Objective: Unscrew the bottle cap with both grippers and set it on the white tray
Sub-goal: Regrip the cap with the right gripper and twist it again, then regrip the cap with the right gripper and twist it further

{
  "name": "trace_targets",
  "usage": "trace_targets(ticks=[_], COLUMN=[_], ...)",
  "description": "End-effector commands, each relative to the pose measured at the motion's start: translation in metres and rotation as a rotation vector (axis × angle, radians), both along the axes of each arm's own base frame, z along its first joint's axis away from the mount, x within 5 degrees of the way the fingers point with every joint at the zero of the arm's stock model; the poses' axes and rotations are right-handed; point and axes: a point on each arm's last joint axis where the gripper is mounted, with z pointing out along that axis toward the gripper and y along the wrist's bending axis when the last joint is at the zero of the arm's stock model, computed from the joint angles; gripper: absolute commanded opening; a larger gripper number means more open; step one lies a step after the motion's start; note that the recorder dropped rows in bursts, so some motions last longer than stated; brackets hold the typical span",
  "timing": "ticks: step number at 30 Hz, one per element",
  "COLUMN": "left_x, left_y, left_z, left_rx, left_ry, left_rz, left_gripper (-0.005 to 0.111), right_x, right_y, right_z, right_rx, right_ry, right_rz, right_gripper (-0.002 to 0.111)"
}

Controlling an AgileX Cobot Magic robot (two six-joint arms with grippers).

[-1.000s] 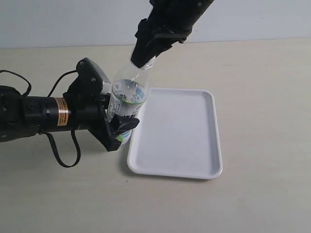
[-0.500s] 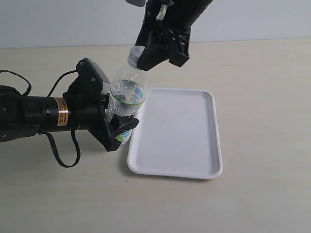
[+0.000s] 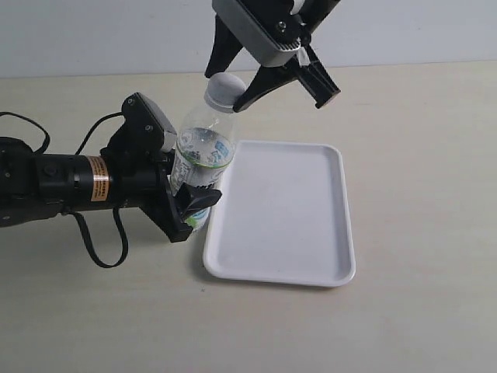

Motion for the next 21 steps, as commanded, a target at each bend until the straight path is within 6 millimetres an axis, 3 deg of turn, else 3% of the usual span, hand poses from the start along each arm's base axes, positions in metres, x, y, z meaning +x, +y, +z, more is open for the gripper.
trace_targets(ticks=[1,4,14,17,21], left_x=[0.0008,0.0008,0.0008,0.0008,0.0008], left_y=[-0.0034,-0.0036,-0.0036,-0.0036,-0.0036], left_z=[0.0104,0.0107,0.0107,0.0107,0.0107], left_rx=[-0.06,-0.064,-0.066,-0.066,-0.066], left_ry=[-0.026,-0.028,-0.025,-0.025,-0.025], left_rz=[-0.006,-0.007,-0.005,-0.005,-0.005], left_gripper=[0.0,0.0,0.0,0.0,0.0], right_x=[0.0026,0.0026,0.0031,0.0031,0.0024], right_y=[-0.0036,-0.0029,-0.0022,-0.0022,-0.0024], right_z=[0.0005,0.0009,0.0015,0.0015,0.0032], right_rx=[-0.046,-0.037,-0.022,-0.013,0.013], right_ry=[-0.062,-0.061,-0.05,-0.017,0.065], right_rz=[0.033,0.031,0.002,-0.047,-0.177], right_gripper=[0.0,0.001,0.064,0.072,0.073])
